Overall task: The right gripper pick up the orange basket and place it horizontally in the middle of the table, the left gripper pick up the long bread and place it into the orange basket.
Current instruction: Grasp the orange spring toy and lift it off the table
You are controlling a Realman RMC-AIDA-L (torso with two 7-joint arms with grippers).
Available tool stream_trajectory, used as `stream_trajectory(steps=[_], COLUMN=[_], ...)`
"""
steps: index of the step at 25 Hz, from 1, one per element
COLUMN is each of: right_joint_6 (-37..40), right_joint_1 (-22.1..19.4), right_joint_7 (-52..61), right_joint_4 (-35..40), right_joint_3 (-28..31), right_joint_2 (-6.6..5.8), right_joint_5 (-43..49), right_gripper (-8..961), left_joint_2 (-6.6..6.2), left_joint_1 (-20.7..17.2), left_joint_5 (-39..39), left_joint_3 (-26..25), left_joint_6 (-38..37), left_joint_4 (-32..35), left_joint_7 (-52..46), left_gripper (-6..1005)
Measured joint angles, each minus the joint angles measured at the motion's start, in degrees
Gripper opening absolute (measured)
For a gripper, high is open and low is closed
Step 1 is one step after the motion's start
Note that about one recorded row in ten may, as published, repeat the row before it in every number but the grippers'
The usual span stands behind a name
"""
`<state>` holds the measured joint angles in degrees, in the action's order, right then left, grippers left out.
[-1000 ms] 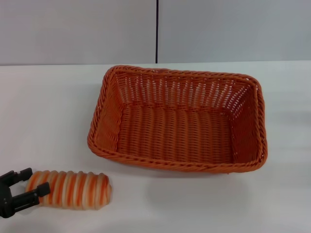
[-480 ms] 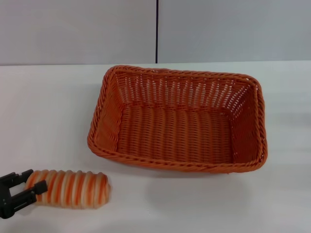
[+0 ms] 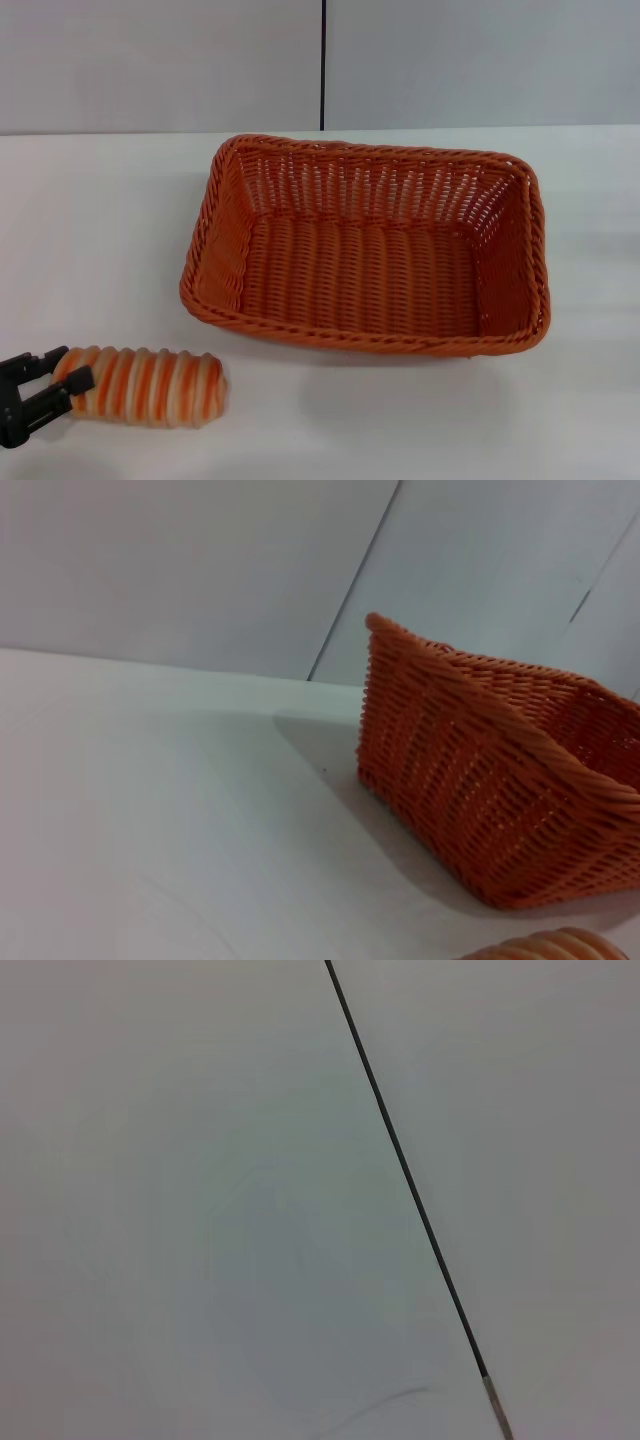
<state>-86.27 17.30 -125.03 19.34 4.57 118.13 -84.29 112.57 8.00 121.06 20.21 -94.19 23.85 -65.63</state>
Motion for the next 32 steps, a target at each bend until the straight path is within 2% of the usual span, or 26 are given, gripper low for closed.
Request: stream_trajectory(steps=[7, 13, 18, 21, 22, 23, 24, 25, 27, 28, 30, 32], right_joint_6=[0.0, 0.4, 0.7, 0.9, 1.1, 1.1, 1.1, 1.1, 1.2, 1.2, 1.3, 1.4], right_joint_1=[0.2, 0.5, 1.2, 1.4, 1.5, 1.5, 1.5, 1.5, 1.4, 1.4, 1.3, 1.4], right_joint_7=[0.0, 0.0, 0.3, 0.1, 0.1, 0.1, 0.1, 0.0, 0.0, 0.0, 0.0, 0.0], right_joint_4=[-0.1, -0.1, -1.4, -2.6, -2.8, -2.8, -2.8, -2.8, -2.8, -2.8, -2.8, -2.9], right_joint_3=[0.0, 0.0, 0.0, 0.0, 0.0, 0.0, 0.0, 0.0, 0.0, 0.0, 0.0, 0.0], right_joint_2=[0.05, 0.08, 0.08, 0.09, 0.09, 0.09, 0.08, 0.08, 0.08, 0.08, 0.08, 0.07], right_joint_5=[0.0, 0.0, 0.0, 0.0, 0.0, 0.0, 0.0, 0.0, 0.0, 0.0, 0.0, 0.0], right_gripper=[464, 464, 464, 464, 464, 464, 464, 464, 464, 464, 464, 464], left_joint_2=[0.37, 0.39, 0.79, 0.71, 0.6, 0.6, 0.59, 0.59, 0.84, 0.84, 1.1, 1.88], left_joint_1=[-0.5, -0.4, -0.7, -0.8, -0.6, -0.6, -0.5, -0.5, 0.0, 0.0, 0.8, 2.7], left_joint_5=[-0.1, -0.2, -0.2, -0.2, -0.2, -0.2, -0.2, -0.2, -0.3, -0.3, -0.4, -0.9], left_joint_3=[-4.1, -4.9, -9.9, -14.9, -18.9, -18.9, -23.2, -23.2, -30.2, -30.2, -34.2, -36.7], left_joint_6=[-3.3, -4.3, -3.2, -3.5, -3.5, -3.5, -3.0, -3.0, -2.5, -2.5, -3.3, -5.3], left_joint_4=[0.0, 0.0, -0.1, -0.1, 0.0, 0.0, 0.1, 0.1, 0.4, 0.4, 0.1, -0.2], left_joint_7=[4.4, 4.3, 3.9, 3.5, 2.7, 2.7, 2.0, 2.0, 1.6, 1.6, 1.2, 0.2], left_gripper=[458, 423, 374, 349, 340, 329, 318, 307, 286, 276, 257, 243])
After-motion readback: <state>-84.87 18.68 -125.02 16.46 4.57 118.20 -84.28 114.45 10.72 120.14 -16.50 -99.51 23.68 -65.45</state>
